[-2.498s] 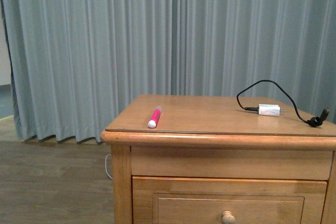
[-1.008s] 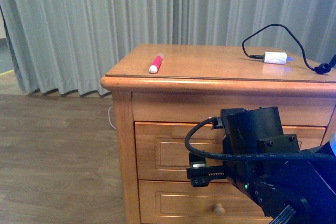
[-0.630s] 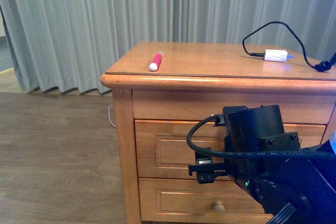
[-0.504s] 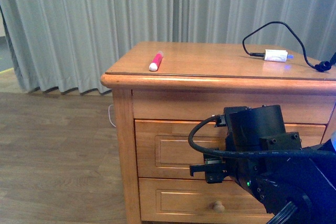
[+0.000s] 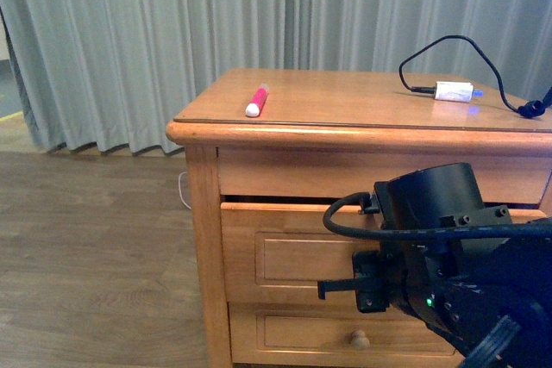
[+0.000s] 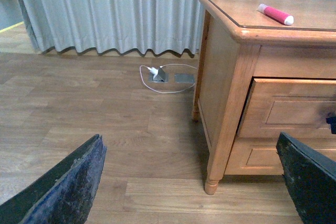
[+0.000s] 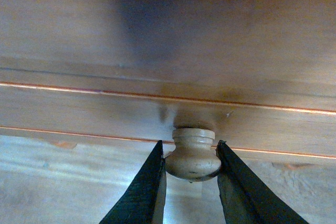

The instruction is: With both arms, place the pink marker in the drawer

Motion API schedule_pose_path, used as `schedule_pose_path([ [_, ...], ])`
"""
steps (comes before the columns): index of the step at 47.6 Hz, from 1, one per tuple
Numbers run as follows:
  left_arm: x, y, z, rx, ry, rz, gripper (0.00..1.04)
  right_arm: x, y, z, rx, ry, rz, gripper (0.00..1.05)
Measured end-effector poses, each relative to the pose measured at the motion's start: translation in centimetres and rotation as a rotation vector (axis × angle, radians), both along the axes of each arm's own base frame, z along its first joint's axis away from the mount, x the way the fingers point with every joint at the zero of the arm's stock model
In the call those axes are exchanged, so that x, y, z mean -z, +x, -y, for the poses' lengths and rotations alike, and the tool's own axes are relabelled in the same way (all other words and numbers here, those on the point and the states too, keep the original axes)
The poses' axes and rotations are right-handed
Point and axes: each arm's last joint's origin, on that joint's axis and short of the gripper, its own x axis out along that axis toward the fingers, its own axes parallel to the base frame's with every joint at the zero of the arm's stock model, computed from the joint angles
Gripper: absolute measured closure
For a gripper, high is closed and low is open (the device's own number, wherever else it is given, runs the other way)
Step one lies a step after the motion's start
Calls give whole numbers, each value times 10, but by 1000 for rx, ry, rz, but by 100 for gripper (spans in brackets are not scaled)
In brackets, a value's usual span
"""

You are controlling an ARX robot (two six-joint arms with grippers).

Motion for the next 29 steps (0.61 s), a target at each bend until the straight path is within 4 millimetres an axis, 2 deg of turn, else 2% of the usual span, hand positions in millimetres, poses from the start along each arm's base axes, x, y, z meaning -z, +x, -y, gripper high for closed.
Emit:
schedule_pose_path([
  [11,0,0,0,0,0,0,6,-13,-66,11,-69,24,-87,82],
  [22,0,0,0,0,0,0,6,-15,-118,19,-146,32,-123,84],
  [29,0,0,0,0,0,0,6,-20,-133,27,-114,45,-102,62],
])
